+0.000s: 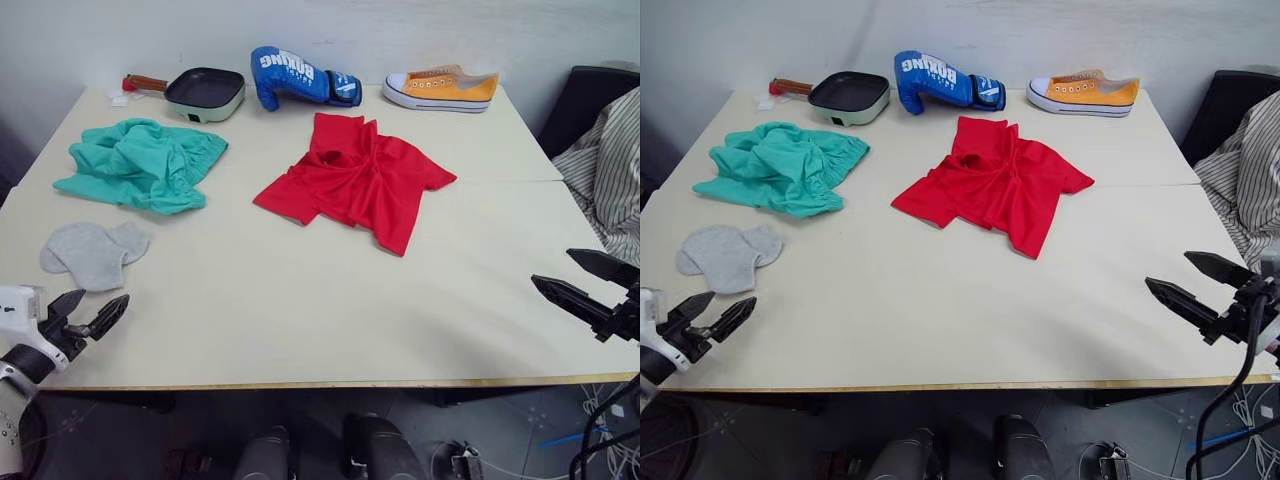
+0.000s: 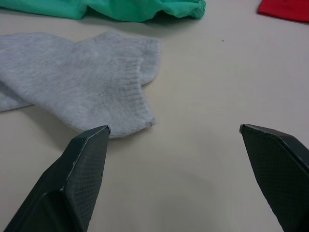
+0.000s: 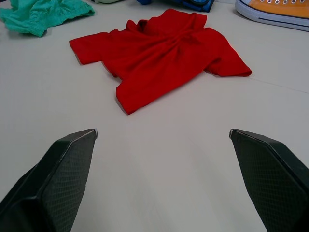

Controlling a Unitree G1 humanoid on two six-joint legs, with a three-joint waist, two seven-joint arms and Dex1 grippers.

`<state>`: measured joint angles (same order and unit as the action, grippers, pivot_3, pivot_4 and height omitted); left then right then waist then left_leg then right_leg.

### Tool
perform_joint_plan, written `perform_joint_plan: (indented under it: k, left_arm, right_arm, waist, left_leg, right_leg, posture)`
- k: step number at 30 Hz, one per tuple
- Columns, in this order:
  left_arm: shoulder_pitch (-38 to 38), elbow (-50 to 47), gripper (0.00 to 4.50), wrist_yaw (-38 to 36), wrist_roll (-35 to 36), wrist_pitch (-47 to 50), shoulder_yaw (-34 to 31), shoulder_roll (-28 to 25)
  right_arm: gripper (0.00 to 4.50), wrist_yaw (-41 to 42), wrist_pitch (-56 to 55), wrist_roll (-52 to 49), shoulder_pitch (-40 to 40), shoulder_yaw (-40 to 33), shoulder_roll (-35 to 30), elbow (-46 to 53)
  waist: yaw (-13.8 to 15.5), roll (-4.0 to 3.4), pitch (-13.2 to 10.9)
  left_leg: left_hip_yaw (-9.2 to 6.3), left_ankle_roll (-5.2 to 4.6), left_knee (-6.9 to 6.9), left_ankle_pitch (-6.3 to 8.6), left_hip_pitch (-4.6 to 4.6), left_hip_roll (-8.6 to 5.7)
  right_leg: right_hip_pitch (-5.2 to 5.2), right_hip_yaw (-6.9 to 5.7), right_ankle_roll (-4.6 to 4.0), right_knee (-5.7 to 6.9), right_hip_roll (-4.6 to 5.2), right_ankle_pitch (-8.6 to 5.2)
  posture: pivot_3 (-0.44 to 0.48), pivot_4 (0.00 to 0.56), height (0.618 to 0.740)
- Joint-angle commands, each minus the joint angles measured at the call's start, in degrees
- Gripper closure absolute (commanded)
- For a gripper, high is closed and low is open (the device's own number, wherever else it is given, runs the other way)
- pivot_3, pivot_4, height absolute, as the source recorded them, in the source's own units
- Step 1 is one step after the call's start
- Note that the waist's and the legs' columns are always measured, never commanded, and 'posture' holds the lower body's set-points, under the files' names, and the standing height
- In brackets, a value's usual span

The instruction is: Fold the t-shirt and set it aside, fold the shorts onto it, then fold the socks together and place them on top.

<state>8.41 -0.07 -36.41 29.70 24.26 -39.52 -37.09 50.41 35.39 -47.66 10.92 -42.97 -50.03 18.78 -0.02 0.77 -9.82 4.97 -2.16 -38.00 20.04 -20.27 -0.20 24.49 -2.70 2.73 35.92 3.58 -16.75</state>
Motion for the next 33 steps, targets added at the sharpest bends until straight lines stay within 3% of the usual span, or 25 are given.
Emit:
perform_joint_plan:
  k: [1, 18, 23, 28, 33]
  left_arm:
    - [1.2, -1.1, 0.00, 0.6, -0.3, -1.7, -1.7, -0.4]
    - [0.0, -4.1, 0.00, 2.2, 0.4, -0.6, 0.9, 0.6]
    - [-1.0, -6.7, 0.00, 1.0, 0.5, 0.8, 3.4, -0.8]
    - [-5.7, -8.2, 0.00, -4.4, -2.2, 0.6, 12.0, -6.0]
    - [-20.2, -0.2, 0.00, -10.3, -9.2, -1.7, 26.1, -10.5]
  right_arm:
    - [0.03, 0.3, -0.2, 0.3, -0.1, -0.8, -0.8, 1.2]
    - [0.03, 0.8, -0.3, 3.2, -1.7, -0.2, -2.2, 1.0]
    - [0.03, -1.1, -0.5, 3.8, -2.1, 2.3, -1.1, 5.1]
    - [0.03, -4.8, 0.4, 5.1, -4.3, 9.9, -1.2, 11.3]
    - [0.03, -11.1, 1.3, 12.8, -11.2, 23.8, -1.8, 14.9]
  waist:
    - [0.0, 0.00, 0.0]
    - [0.0, -0.01, 0.0]
    - [0.0, 0.00, 0.0]
    - [0.0, 0.01, 0.0]
    - [0.0, -0.02, 0.0]
  left_leg:
    - [0.00, 0.02, 0.00, -0.01, 0.00, 0.00]
    - [0.01, 0.03, 0.00, -0.02, 0.00, 0.00]
    - [0.00, 0.05, 0.00, -0.03, 0.00, 0.00]
    - [0.01, 0.10, -0.02, -0.07, 0.02, 0.00]
    - [0.01, 0.13, -0.07, -0.10, -0.01, 0.00]
  right_leg:
    - [0.00, 0.00, 0.00, 0.00, 0.00, 0.00]
    - [-0.01, 0.00, 0.00, 0.01, 0.00, 0.00]
    - [-0.01, -0.01, 0.00, 0.01, 0.00, 0.00]
    - [-0.02, -0.01, 0.00, 0.05, 0.00, 0.00]
    - [-0.02, -0.06, 0.00, 0.06, 0.01, 0.00]
  posture:
    - [0.000, 0.150, 0.740]
    - [0.000, 0.150, 0.740]
    - [0.000, 0.150, 0.740]
    - [0.000, 0.150, 0.740]
    - [0.000, 0.150, 0.740]
